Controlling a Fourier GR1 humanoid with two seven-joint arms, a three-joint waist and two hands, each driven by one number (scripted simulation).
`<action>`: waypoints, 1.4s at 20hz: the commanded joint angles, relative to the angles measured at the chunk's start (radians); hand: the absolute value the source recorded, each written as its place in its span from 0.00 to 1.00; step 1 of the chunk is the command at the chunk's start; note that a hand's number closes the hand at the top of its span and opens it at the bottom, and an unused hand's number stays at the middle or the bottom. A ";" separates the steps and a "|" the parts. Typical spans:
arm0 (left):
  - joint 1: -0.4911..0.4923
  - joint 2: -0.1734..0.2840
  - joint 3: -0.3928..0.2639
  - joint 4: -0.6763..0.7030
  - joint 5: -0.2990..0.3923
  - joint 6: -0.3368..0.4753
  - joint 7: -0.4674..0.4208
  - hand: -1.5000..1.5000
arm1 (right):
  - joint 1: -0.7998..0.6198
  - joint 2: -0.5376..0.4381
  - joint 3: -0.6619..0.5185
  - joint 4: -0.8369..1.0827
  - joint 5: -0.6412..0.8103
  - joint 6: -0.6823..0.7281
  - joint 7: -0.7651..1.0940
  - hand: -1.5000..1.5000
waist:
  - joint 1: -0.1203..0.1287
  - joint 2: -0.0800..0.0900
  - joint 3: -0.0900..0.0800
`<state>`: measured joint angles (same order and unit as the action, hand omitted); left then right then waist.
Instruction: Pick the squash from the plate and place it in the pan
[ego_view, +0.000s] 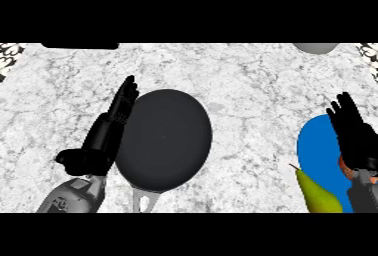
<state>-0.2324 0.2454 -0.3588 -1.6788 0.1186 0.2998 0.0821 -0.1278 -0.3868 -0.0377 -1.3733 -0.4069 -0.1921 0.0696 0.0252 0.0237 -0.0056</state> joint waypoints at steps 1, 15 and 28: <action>0.065 0.044 0.034 0.001 -0.019 -0.005 0.006 0.50 | -0.021 -0.051 -0.008 0.003 -0.056 0.168 0.001 0.00 | -0.018 -0.024 0.006; 0.237 0.203 0.083 0.093 -0.047 -0.040 0.056 0.50 | -0.052 -0.591 -0.096 0.295 0.082 0.841 -0.282 0.00 | 0.011 -0.013 0.011; 0.238 0.185 0.086 0.090 -0.077 -0.036 0.070 0.50 | -0.229 -0.727 0.151 0.327 0.478 1.035 -0.635 0.00 | 0.008 -0.018 0.008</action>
<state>0.0009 0.4401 -0.2672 -1.5626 0.0588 0.2481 0.1232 -0.3271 -1.0955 0.0494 -1.0525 -0.0029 0.7140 -0.4306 0.0448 0.0105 0.0026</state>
